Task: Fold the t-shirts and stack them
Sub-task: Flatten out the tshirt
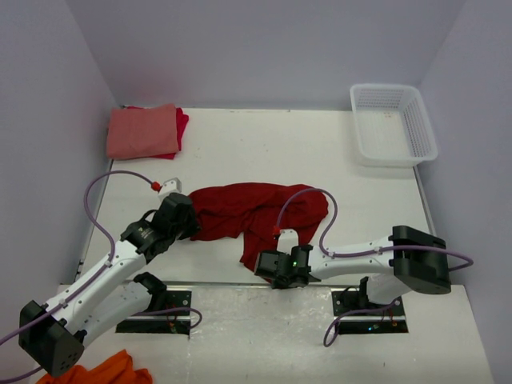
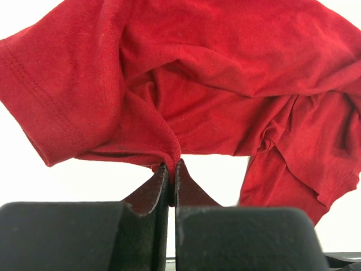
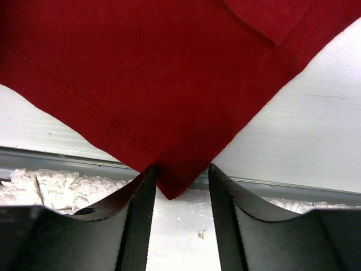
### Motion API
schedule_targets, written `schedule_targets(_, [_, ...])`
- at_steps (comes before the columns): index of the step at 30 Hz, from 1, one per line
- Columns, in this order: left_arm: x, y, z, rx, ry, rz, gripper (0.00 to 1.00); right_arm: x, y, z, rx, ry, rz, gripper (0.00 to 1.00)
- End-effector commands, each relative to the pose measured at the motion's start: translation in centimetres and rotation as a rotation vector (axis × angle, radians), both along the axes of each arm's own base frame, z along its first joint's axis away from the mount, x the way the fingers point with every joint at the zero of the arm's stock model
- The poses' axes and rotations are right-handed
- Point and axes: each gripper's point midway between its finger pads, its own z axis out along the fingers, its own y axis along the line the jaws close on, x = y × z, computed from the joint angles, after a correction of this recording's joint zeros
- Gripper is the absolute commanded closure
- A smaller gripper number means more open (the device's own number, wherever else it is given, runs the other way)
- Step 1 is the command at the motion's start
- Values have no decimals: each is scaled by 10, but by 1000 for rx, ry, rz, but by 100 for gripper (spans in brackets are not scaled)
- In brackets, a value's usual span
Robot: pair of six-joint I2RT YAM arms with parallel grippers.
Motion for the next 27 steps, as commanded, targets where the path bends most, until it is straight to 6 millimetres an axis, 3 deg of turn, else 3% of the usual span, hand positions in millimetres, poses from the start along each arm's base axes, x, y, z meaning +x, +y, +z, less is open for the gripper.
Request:
schedule_targets(1, [-2, -1, 0, -7, 0, -8, 100, -5, 7, -10, 26, 22, -12, 59])
schedule_targets(5, [-2, 0, 1, -8, -2, -8, 100, -8, 7, -17, 24, 41, -20, 65])
schedule_targets(11, [-2, 0, 2, -5, -3, -10, 100, -7, 0, -17, -14, 36, -45, 96])
schedule_targets(14, [-2, 1, 0, 0, 3, -6, 100, 0, -1, -8, -41, 5, -63, 100])
schedule_targets(18, [2, -3, 8, 10, -12, -38, 100, 28, -25, 27, -184, -116, -80, 100])
schedule_targets(19, [4, -4, 12, 11, -20, -48, 100, 43, -17, 49, -160, -147, -88, 100])
schedule_targets(21, [11, -6, 32, 10, -71, -69, 100, 60, -35, 75, -219, -199, -103, 100])
schedule_targets(22, [13, -7, 40, 11, -92, -73, 100, 84, -39, 101, -192, -242, -123, 100])
schedule_targets(24, [22, -6, 67, 22, -156, -78, 100, 110, -47, 125, -147, -276, -141, 100])
schedule_targets(27, [32, -2, 103, 39, -225, -66, 100, 172, -77, 174, -87, -361, -201, 100])
